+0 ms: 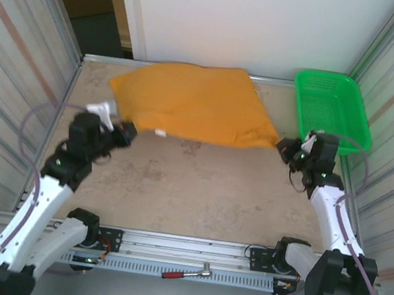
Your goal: Fold the inside-out t-shirt
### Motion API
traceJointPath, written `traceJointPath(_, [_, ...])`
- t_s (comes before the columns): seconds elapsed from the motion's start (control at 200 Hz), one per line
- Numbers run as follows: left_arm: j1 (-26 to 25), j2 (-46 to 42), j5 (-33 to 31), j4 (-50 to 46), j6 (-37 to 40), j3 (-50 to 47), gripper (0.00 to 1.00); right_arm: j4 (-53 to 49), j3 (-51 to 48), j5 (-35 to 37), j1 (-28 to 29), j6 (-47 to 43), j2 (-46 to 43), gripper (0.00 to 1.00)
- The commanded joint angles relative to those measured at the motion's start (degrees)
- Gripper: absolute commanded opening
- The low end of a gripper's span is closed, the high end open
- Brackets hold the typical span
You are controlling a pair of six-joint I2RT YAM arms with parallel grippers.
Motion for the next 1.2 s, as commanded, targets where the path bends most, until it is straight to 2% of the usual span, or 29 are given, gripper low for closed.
traceJointPath(0.0, [-12.37, -5.5, -10.2, 1.82, -7.57, -9.04, 0.0, -3.01, -3.12, 7.97, -0.02, -4.28, -2.98, 0.0])
traceJointPath(0.08, [-23.51, -7.02, -19.1, 1.16, -10.86, -13.06, 0.0, -5.92, -4.72, 10.83, -1.32, -4.45, -4.48, 0.0])
traceJointPath(0.135, [-29.27, -6.36, -23.03, 2.12, -11.61, -14.33, 0.0, -6.43, -5.35, 11.73, -2.14, -4.56, -4.31, 0.0])
traceJointPath(0.155, [-30.77, -5.81, -23.92, 2.21, -11.69, -14.35, 0.06, -6.83, -5.23, 12.01, -2.42, -4.68, -4.08, 0.0])
traceJointPath(0.185, [-32.39, -4.66, -24.86, 1.69, -11.71, -13.82, 0.22, -7.83, -4.75, 12.58, -2.8, -4.88, -3.81, 0.09])
traceJointPath(0.225, [-33.57, -3.1, -25.38, 0.46, -11.27, -12.24, 0.46, -9.69, -3.76, 13.91, -3.29, -5.08, -3.59, 0.28])
traceJointPath(0.261, [-33.91, -1.86, -25.27, -0.5, -10.32, -10.63, 0.6, -11.79, -2.48, 15.33, -3.49, -5.25, -3.9, 0.48])
traceJointPath(0.271, [-33.88, -1.57, -25.21, -0.83, -9.96, -10.1, 0.63, -12.11, -2.34, 15.54, -3.47, -5.25, -4.05, 0.49])
traceJointPath(0.336, [-33.93, 0.06, -25.63, -2.99, -7.64, -6.2, 0.78, -15.42, -0.67, 19.0, -3.22, -5.35, -6.46, 0.6])
traceJointPath(0.416, [-33.42, 1.84, -27.7, -4.44, -3.93, -1.43, 0.88, -18.23, 1.17, 21.8, -2.85, -4.96, -10.54, 0.61])
traceJointPath(0.476, [-30.01, 4.27, -26.78, -4.64, -0.64, 2.23, 0.91, -18.26, 2.09, 22.62, -1.62, -4.92, -13.01, 0.6])
traceJointPath(0.546, [-20.33, 9.44, -18.99, -4.18, 2.59, 6.45, 0.92, -16.81, 2.97, 21.22, 0.62, -4.91, -12.46, 0.58])
traceJointPath(0.646, [-5.33, 21.24, -6.57, 0.74, 6.05, 10.76, 0.92, -12.36, 4.03, 18.13, 5.93, -4.16, -6.2, 0.57])
traceJointPath(0.721, [1.33, 32.49, -2.65, 3.62, 9.08, 15.67, 0.92, -7.58, 5.16, 17.88, 11.77, -2.82, 1.0, 0.57])
traceJointPath(0.852, [7.7, 52.95, 1.14, 3.0, 13.1, 28.31, 0.91, -0.32, 8.83, 18.88, 20.29, -0.33, 14.69, 0.55])
traceJointPath(0.967, [10.97, 65.85, 5.27, 1.6, 13.05, 36.99, 0.9, 4.29, 12.04, 18.94, 23.03, 2.44, 25.32, 0.53])
traceJointPath(1.062, [13.01, 70.44, 7.32, 2.15, 10.91, 38.8, 0.89, 5.82, 14.06, 18.81, 23.4, 4.16, 31.27, 0.5])
traceJointPath(1.197, [15.77, 71.09, 8.98, 5.8, 6.66, 33.84, 0.9, 5.64, 15.09, 19.64, 22.16, 5.86, 36.08, 0.49])
